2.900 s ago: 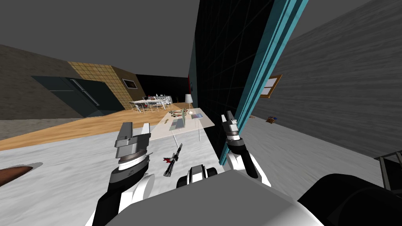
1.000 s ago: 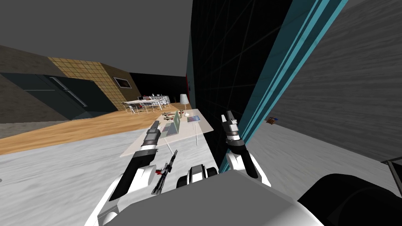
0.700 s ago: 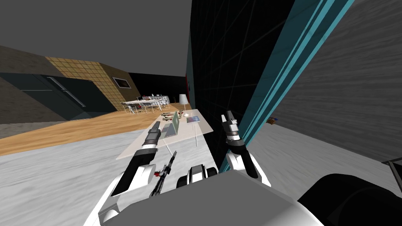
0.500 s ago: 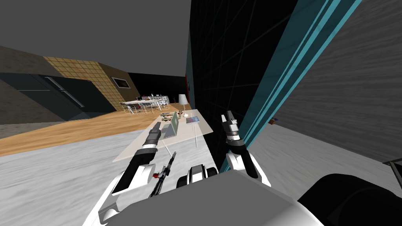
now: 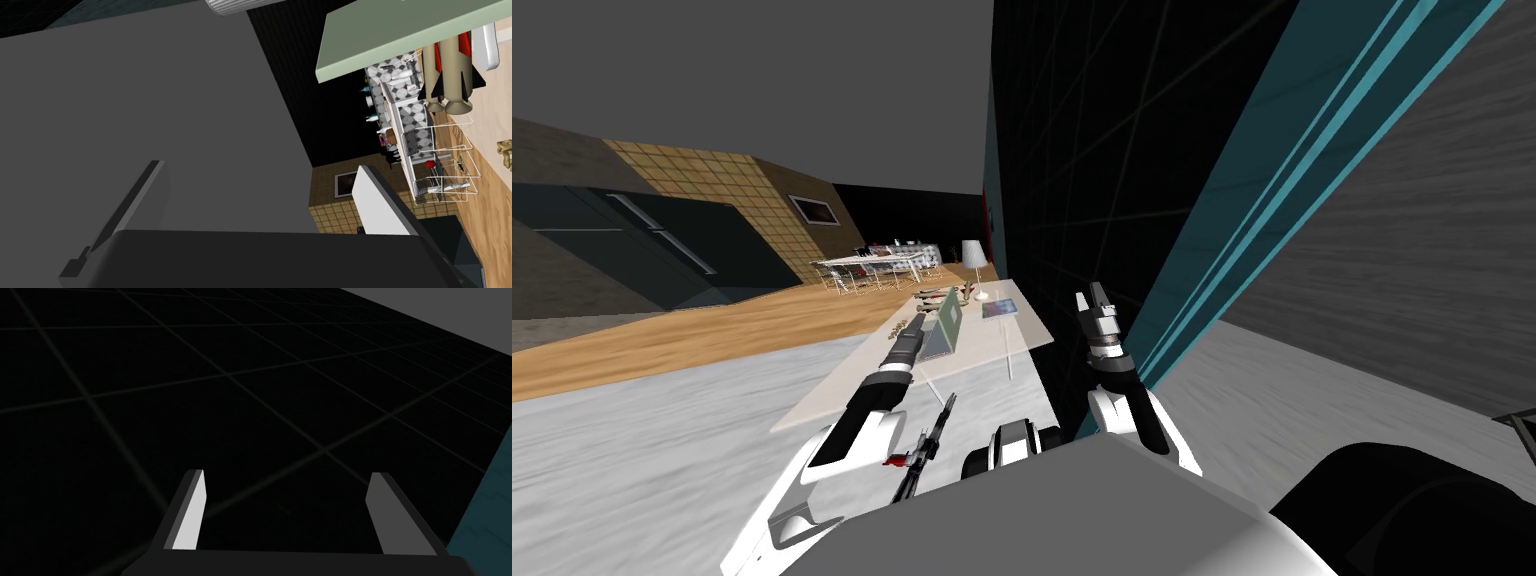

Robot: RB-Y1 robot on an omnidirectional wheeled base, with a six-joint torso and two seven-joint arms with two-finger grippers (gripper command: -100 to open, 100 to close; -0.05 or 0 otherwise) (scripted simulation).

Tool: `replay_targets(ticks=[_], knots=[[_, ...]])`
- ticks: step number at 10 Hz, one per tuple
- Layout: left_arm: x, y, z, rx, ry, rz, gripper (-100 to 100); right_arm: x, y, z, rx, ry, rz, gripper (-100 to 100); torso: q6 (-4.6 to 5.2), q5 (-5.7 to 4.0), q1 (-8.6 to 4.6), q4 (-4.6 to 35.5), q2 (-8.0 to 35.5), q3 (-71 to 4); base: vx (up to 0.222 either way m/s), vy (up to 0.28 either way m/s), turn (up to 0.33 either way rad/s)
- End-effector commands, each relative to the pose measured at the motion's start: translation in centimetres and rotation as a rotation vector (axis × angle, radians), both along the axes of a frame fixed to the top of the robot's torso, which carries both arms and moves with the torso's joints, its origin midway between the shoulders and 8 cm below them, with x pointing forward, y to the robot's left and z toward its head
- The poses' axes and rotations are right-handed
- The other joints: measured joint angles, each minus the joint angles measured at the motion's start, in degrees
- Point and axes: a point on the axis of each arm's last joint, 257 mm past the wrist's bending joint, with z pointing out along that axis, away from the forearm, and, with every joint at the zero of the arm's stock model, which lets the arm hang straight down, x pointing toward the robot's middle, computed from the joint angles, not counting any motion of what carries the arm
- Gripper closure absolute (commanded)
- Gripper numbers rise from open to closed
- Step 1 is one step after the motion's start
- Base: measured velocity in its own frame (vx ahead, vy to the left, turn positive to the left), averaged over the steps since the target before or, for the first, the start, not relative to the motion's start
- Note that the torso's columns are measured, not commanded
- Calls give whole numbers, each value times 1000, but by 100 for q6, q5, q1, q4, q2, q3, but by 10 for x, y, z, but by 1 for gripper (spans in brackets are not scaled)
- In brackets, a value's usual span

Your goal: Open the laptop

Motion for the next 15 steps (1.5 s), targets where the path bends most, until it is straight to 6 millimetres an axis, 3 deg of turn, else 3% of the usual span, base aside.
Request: replay_targets(ticks=[1,9,14,15], knots=[[11,11,-20,26,78,29,-100,0,0,0,0,0,0,0,1,1,2,-1,-2,-2,83,-41,-14],[27,39,-56,74,235,99,-100,0,0,0,0,0,0,0,1,0,-1,-2,-7,-5,35,0,-15],[27,40,-57,75,239,101,-100,0,0,0,0,0,0,0,0,0,-2,3,11,7,4,-1,5],[30,24,-54,77,239,92,-100,0,0,0,0,0,0,0,1,0,0,1,2,2,73,48,57]])
